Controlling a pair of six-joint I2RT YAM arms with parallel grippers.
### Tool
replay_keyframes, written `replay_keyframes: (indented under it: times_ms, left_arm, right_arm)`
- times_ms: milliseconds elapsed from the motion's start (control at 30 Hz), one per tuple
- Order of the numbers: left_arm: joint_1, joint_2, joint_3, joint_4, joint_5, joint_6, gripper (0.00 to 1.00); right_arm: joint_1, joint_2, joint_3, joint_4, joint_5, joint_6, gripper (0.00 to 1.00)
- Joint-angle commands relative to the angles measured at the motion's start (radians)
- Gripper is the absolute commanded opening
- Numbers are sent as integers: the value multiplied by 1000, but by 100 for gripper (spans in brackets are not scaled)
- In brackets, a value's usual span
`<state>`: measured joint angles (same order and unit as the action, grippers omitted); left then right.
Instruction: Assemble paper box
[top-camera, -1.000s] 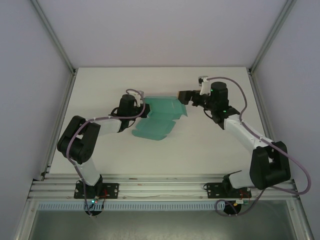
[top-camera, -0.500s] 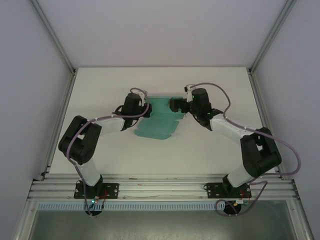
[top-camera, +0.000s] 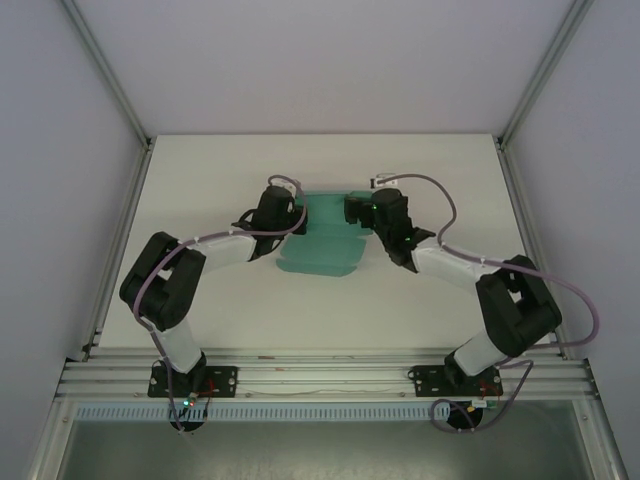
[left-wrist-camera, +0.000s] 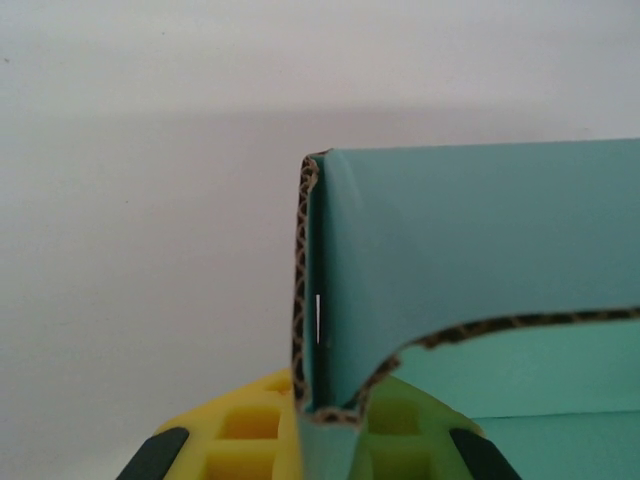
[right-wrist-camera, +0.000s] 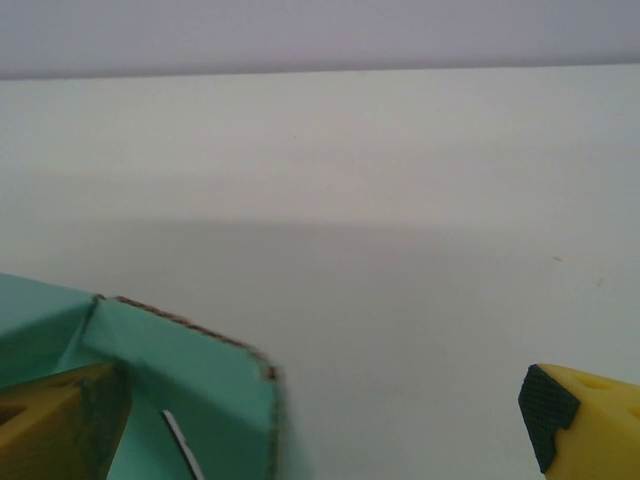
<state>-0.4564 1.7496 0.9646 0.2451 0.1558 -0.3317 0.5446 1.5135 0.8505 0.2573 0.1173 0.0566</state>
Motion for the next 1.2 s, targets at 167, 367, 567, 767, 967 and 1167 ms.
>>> replay_keyframes:
  times_ms: [167, 367, 567, 767, 967, 1167]
  left_arm:
    - [-3, -41, 23, -77, -104, 14, 0]
    - [2, -32, 48, -112, -106, 13, 0]
    - [10, -10, 92, -168, -89, -6, 0]
    - [12, -11, 104, -189, -55, -1, 0]
    - [12, -16, 88, -183, -19, 9, 0]
    - [13, -12, 67, -160, 20, -15, 0]
  right_arm:
    - [-14, -210, -85, -258, 27, 15, 100]
    - [-66, -277, -137, -377, -48, 54, 100]
    - [-75, -272, -169, -370, -212, -14, 100]
    - [-80, -204, -135, -304, -147, 19, 100]
    - [-78, -160, -118, -180, -73, 11, 100]
    - [-80, -103, -88, -88, -94, -93, 100]
